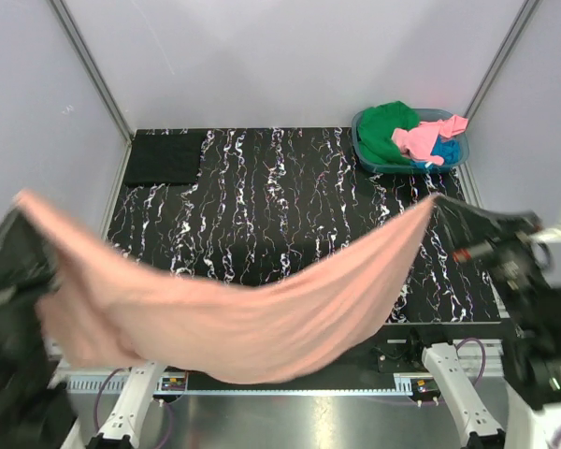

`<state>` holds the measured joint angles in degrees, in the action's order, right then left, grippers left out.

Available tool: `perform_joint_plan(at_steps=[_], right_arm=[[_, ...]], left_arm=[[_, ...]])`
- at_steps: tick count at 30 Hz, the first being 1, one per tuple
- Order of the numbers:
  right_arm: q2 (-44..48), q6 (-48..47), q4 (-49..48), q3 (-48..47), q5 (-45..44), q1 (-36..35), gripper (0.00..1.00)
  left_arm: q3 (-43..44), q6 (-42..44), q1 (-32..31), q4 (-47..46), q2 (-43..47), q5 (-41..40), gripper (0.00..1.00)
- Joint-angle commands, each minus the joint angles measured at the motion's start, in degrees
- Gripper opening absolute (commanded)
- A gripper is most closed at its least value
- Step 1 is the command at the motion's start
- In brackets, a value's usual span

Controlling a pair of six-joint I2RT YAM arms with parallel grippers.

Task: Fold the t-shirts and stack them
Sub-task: Flatten the tshirt out

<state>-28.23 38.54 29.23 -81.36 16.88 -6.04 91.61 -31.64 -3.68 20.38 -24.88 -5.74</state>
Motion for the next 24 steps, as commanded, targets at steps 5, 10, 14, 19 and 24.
perform_joint_plan(at_steps=[5, 10, 14, 19, 24], right_arm=[[-16.99, -0.57, -22.62, 21.14, -8.78, -0.02, 0.0], [-35.28, -0.49, -39.24, 27.22, -9.94, -0.02, 0.0], [-54.85, 1.01, -46.88, 23.72, -7.4, -0.02, 0.0], [-69.57, -1.62, -45.24, 10.81, -6.08, -0.11, 0.0], [-78.64, -3.82, -39.45, -1.59, -4.15, -0.11, 0.0]], left_arm=[[-26.73, -0.8, 0.08, -15.62, -9.2, -9.2, 0.0], [-35.35, 0.97, 0.17, -26.0, -24.72, -13.85, 0.0], [-35.89, 0.26, 0.69, -29.51, -40.09, -15.8, 0.0], [-25.19, 1.05, 2.8, -30.75, -57.53, -9.92, 0.0], [-13.85, 2.11, 3.59, -27.43, -68.17, -6.14, 0.0]])
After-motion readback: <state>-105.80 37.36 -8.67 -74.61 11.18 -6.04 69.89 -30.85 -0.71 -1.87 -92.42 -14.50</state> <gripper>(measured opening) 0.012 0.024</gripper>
